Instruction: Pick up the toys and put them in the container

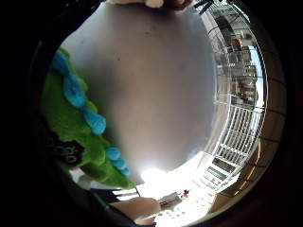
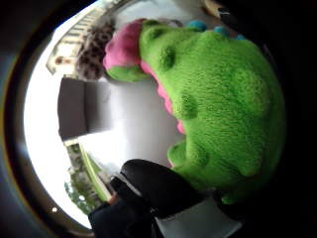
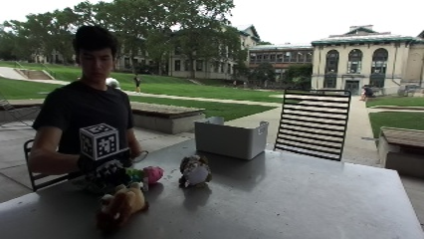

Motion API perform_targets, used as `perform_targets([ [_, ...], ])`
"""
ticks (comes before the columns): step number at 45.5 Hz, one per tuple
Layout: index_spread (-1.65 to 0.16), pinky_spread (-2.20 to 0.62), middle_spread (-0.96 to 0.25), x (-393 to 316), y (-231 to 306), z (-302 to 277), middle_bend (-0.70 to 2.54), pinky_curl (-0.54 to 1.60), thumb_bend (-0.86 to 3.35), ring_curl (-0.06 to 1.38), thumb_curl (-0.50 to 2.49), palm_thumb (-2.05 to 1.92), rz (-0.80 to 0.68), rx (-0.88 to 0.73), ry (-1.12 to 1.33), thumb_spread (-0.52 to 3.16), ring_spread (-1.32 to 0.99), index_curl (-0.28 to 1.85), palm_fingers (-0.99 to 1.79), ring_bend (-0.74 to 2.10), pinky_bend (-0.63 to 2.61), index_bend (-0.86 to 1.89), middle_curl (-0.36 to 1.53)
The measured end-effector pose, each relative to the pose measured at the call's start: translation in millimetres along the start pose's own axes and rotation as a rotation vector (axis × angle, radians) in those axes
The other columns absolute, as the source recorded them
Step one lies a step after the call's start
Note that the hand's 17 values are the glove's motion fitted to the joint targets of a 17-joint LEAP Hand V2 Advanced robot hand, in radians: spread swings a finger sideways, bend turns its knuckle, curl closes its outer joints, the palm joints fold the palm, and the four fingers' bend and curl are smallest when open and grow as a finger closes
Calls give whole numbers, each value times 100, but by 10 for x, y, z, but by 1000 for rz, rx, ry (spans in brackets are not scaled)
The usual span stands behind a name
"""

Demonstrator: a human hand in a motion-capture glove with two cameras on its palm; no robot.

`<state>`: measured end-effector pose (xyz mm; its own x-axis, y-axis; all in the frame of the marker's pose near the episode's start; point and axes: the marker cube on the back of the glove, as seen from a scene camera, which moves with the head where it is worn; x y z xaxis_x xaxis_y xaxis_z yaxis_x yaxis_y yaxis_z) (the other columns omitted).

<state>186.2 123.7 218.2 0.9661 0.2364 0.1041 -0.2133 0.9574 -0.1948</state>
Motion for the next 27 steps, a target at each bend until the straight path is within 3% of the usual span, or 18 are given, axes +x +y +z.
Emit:
perform_targets([
  [8,-17,-10,-10,117,4,132,39,31,2,25,21,9,27,-75,-48,109,-34,39,59,40,45,21,37],
  [13,-15,-23,-12,139,59,156,25,36,8,27,24,22,32,-50,-56,116,-35,41,83,46,70,22,34],
  [27,-10,-41,-22,141,227,143,22,39,19,33,30,46,-4,16,-132,132,-42,63,118,50,68,69,37],
])
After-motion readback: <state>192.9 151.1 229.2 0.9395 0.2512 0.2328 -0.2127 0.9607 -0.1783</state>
